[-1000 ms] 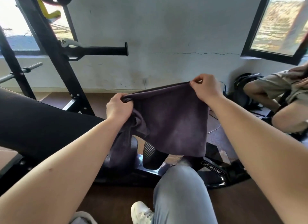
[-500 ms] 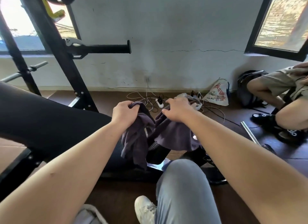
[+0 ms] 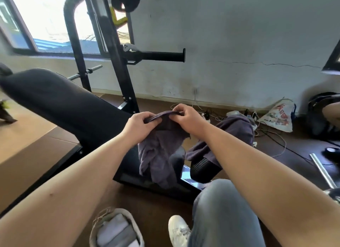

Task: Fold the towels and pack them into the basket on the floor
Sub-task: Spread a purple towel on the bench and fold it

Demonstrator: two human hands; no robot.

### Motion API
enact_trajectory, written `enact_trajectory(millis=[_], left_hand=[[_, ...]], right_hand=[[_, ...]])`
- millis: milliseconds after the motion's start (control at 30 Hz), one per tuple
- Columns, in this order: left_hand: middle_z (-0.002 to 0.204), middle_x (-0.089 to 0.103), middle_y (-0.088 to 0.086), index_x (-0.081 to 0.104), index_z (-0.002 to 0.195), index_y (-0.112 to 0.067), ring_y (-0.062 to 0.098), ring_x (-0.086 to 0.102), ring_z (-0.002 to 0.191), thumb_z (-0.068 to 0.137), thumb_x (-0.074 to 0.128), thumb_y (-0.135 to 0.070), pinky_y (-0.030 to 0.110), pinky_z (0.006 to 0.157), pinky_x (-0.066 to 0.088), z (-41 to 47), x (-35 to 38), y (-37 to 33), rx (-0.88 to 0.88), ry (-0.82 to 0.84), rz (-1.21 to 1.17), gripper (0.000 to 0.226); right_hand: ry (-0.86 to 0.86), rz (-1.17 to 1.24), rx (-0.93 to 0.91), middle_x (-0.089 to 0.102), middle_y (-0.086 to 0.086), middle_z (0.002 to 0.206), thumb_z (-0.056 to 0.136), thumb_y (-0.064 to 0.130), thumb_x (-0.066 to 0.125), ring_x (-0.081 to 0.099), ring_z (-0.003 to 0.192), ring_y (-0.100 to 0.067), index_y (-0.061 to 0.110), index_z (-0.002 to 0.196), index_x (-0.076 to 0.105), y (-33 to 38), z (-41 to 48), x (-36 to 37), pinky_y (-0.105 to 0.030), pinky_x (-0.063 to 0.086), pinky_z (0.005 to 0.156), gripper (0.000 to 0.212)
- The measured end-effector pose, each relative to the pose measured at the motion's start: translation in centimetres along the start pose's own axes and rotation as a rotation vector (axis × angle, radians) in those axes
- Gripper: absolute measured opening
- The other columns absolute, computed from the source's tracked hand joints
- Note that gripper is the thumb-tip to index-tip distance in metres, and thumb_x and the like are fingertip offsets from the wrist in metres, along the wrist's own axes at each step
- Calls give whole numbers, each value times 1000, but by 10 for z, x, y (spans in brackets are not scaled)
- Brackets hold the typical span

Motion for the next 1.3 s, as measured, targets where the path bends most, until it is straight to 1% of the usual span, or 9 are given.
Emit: enact_trajectory(millis=[133, 233, 333, 400, 567, 733, 967, 1133, 1300], left_hand=[[80, 72, -1, 74, 83, -27, 17, 68, 77, 83, 81, -41, 39, 74, 57, -18, -30, 17, -17, 88, 206, 15], [83, 75, -3, 77, 86, -24, 16, 71, 82, 78, 82, -44, 42, 82, 59, -29, -59, 43, -117, 131, 236, 22], [82, 76, -4, 78, 85, -23, 16, 73, 82, 65, 79, -57, 43, 82, 60, -38, -85, 64, -165, 125, 238, 40], [80, 77, -3, 80, 83, -21, 17, 74, 81, 75, 84, -41, 43, 81, 61, -43, -97, 77, -212, 105, 201, 22], [70, 70, -7, 71, 73, -26, 18, 66, 72, 73, 79, -37, 35, 69, 53, -50, -125, 97, -187, -51, 231, 14], [77, 63, -2, 59, 80, -24, 22, 57, 76, 83, 69, -9, 32, 66, 41, -54, -149, 110, -208, -211, 380, 18], [87, 67, -1, 65, 94, -25, 24, 59, 85, 89, 67, -19, 31, 73, 40, -63, -189, 119, -285, -453, 515, 8], [76, 60, -8, 63, 83, -28, 23, 52, 80, 89, 69, -27, 31, 71, 38, -71, -218, 114, -386, -521, 605, 8], [97, 66, 6, 66, 97, -23, 30, 58, 88, 87, 60, -17, 33, 71, 43, -86, -236, 109, -528, -506, 607, 13]], right_hand=[[-60, -8, -33, 67, 1, 97, 98, 16, 58, 62, 89, -15, 17, 107, 61, 13, 14, 17, -31, 49, 78, 10], [-100, -83, -27, 66, 1, 105, 98, 15, 56, 61, 101, -20, 17, 111, 61, 19, 24, 26, -33, 48, 90, 14], [-139, -123, -25, 67, 1, 108, 99, 19, 57, 60, 103, -20, 17, 114, 62, 26, 34, 29, -30, 44, 88, 16], [-200, -130, -14, 68, -1, 111, 99, 19, 57, 59, 102, -19, 16, 116, 64, 31, 41, 29, -25, 39, 84, 19], [-313, -144, 66, 71, -8, 122, 97, 14, 54, 61, 119, -28, 15, 119, 71, 31, 60, 31, -29, 44, 97, 27], [-373, -149, 76, 73, -11, 120, 96, 14, 55, 62, 117, -31, 14, 118, 73, 24, 66, 34, -31, 46, 97, 28], [-347, -164, 134, 72, -10, 120, 85, -1, 47, 61, 118, -29, 19, 114, 75, 13, 70, 39, -30, 46, 98, 45], [-329, -218, 153, 74, -10, 116, 91, 9, 60, 63, 114, -31, 18, 109, 76, 4, 68, 41, -31, 47, 93, 26], [-233, -310, 99, 76, -10, 109, 88, 10, 63, 65, 110, -33, 20, 101, 79, 9, 55, 48, -31, 48, 89, 22]])
Point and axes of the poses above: each hand's wrist, its own z-axis towards the middle knuckle, its own x-axis out of the palm, y = z × x, the point moved 3 cm from there along z, towards the middle knuckle
